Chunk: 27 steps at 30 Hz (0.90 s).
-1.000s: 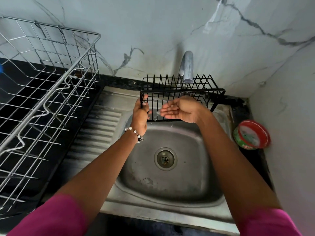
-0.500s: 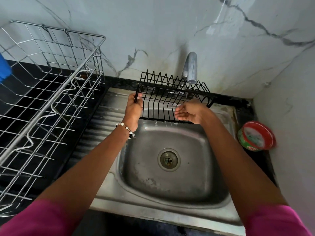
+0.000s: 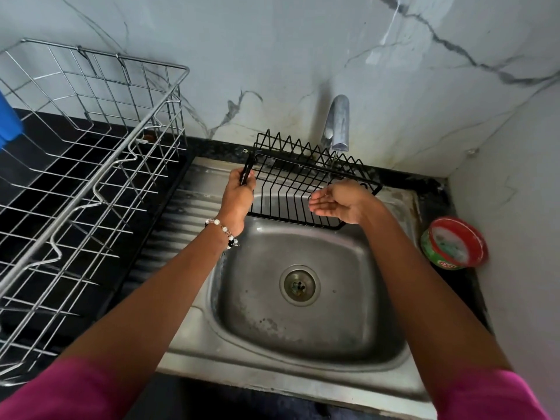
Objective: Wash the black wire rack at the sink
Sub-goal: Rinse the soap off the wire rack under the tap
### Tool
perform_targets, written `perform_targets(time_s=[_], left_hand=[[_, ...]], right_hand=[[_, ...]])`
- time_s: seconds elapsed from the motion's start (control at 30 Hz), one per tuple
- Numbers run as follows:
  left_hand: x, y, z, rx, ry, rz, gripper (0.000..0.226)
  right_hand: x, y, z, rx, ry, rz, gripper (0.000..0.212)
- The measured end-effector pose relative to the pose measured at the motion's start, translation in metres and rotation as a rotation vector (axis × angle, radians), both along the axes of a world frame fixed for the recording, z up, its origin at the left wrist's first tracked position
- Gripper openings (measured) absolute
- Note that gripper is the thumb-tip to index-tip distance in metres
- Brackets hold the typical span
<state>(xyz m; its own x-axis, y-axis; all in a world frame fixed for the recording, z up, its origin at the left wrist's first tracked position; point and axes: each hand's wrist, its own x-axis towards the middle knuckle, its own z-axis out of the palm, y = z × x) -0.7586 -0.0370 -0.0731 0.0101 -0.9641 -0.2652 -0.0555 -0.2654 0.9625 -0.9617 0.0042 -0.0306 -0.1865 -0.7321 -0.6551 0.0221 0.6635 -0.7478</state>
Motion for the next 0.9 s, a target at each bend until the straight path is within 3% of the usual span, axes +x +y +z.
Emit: perform_targets(time_s=[0.13,0.27,0.37,0.57,0.7,0.9], left_hand=[[0.0,0.0,0.001,-0.005,-0.01,-0.006,0.019],[-0.001,0.001,0.004,0.049,-0.01,-0.006,0.019],[0.0,0.001,0.003,0.157,0.013,0.009,0.015],[-0.002,0.02,-0.012,0.462,0.245,0.046,0.032],[-0.015,0.04,-0.021,0.645,0.405,-0.032,0.034],[-0.034,0.057,-0.023,0.708,0.376,-0.255,0.044]], right_hand=[[-0.003,0.002,-0.007,0.017,0.129,0.005,0.022],[0.002,0.004,0.002,-0.057,-0.104,0.023,0.026],[0.006,0.001,0.007,-0.088,-0.034,-0.027,0.028],[0.027,0.004,0.023,-0.182,-0.282,0.087,0.032],[0.035,-0.002,0.032,-0.188,-0.101,0.048,0.034],[0.027,0.0,0.037,-0.137,-0.056,0.065,0.028]])
